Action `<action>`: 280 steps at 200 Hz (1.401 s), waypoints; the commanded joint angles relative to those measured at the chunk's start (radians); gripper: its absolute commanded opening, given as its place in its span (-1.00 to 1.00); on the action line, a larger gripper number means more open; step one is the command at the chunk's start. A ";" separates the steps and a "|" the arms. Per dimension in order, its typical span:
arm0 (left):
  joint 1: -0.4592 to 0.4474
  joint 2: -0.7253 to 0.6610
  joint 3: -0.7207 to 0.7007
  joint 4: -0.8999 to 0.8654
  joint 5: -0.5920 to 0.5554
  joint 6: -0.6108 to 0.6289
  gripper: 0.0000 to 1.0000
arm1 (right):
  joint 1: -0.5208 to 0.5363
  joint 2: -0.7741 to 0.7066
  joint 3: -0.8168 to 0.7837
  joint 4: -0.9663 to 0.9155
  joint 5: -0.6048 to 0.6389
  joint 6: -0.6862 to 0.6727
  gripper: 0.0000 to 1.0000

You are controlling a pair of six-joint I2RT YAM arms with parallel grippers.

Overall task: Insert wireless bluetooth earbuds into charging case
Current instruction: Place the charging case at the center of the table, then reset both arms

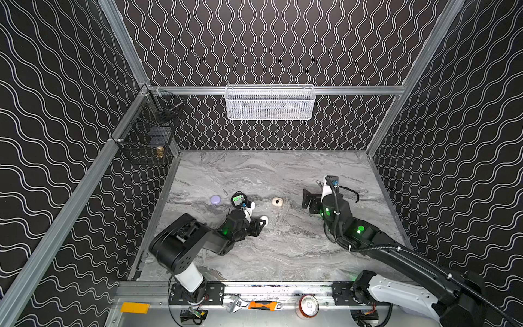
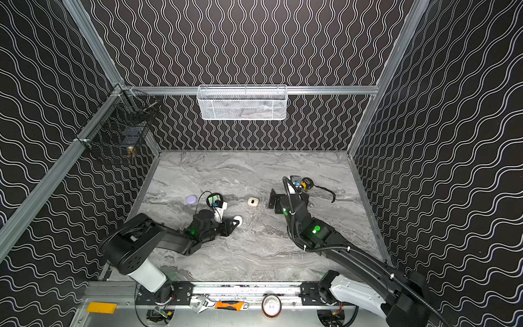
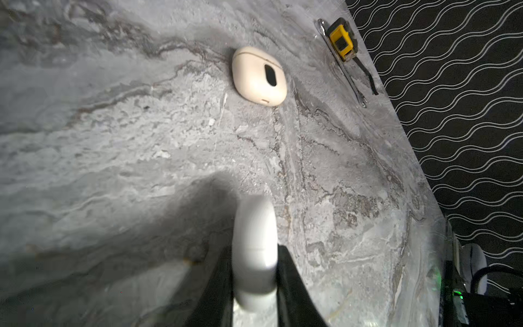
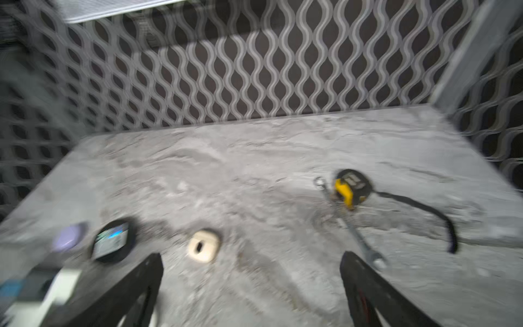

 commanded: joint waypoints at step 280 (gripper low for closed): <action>0.575 -0.022 -0.007 0.157 -0.371 0.675 0.98 | -0.715 0.495 -0.508 1.265 -0.406 -0.316 1.00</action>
